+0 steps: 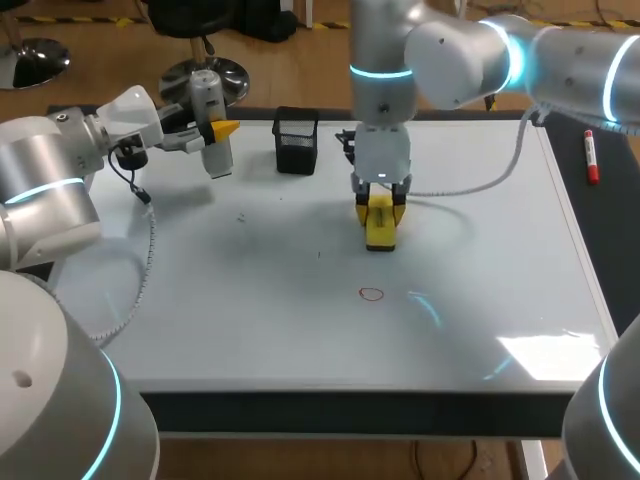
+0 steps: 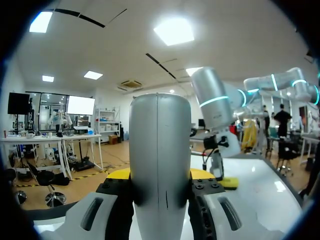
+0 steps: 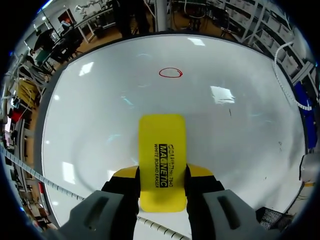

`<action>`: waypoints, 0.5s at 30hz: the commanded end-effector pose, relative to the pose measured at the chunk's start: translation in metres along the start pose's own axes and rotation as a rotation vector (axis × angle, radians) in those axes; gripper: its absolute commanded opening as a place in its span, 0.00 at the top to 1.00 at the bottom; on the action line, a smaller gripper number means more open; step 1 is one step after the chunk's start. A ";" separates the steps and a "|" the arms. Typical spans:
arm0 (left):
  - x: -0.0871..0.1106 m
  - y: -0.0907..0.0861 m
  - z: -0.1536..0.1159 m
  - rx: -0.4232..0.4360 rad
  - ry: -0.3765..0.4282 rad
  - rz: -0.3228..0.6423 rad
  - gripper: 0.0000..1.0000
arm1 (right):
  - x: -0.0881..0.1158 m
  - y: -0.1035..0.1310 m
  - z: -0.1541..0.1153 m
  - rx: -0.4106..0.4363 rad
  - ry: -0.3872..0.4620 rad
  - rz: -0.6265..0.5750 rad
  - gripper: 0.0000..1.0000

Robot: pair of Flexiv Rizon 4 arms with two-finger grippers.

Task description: Pick up the inspection probe, press it on each red-marked spot on the whiteboard one by one, put down the probe, pick up the eraser, and wipe off all the red marks.

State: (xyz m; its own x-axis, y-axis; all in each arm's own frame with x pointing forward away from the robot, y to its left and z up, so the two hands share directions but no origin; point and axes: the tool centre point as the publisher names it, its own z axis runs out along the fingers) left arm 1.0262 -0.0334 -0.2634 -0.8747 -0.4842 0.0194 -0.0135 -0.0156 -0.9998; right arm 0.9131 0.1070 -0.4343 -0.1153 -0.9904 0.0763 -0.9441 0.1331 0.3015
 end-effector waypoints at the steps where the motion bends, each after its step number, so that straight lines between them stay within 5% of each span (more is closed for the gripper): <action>1: 0.001 0.000 0.001 0.002 -0.003 0.002 1.00 | 0.021 -0.011 0.072 0.001 0.002 0.019 1.00; 15: 0.001 0.000 0.001 0.002 -0.003 0.002 1.00 | 0.050 -0.022 0.066 0.028 0.017 0.069 1.00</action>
State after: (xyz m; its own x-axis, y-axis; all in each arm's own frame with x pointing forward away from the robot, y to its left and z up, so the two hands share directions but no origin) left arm 1.0263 -0.0334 -0.2633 -0.8747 -0.4842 0.0194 -0.0135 -0.0156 -0.9998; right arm 0.9254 0.0614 -0.4317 -0.1767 -0.9778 0.1130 -0.9395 0.2017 0.2769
